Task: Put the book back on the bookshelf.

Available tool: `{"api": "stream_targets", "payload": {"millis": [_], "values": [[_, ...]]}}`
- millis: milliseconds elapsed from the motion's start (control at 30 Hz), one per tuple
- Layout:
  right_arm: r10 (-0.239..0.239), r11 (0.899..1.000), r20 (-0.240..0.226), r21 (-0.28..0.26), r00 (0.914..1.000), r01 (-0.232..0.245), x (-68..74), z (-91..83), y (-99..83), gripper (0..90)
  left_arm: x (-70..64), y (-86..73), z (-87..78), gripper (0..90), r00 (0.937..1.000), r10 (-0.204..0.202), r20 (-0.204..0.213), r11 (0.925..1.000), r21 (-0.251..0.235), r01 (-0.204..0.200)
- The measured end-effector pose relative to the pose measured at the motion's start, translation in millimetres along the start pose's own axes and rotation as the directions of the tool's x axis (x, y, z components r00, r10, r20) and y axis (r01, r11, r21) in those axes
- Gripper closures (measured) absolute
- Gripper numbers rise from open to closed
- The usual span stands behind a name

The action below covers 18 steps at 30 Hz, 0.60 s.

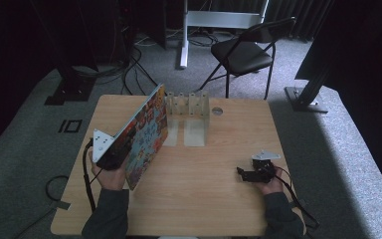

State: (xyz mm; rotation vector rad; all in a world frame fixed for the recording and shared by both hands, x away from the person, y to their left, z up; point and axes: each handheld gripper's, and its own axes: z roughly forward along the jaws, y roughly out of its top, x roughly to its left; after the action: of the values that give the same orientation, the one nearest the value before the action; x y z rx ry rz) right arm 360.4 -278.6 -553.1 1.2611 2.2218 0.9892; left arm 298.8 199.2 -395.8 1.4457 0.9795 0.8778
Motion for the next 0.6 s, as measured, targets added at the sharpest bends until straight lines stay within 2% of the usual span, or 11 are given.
{"api": "stream_targets", "payload": {"millis": [600], "values": [[0.001,1.000,0.000,0.000,1.0000,-0.001,0.1,0.0,0.0,17.6,-2.5,-1.0,5.7,80.7,0.9996,-0.003,-0.027,1.0000,-0.007,0.003]]}}
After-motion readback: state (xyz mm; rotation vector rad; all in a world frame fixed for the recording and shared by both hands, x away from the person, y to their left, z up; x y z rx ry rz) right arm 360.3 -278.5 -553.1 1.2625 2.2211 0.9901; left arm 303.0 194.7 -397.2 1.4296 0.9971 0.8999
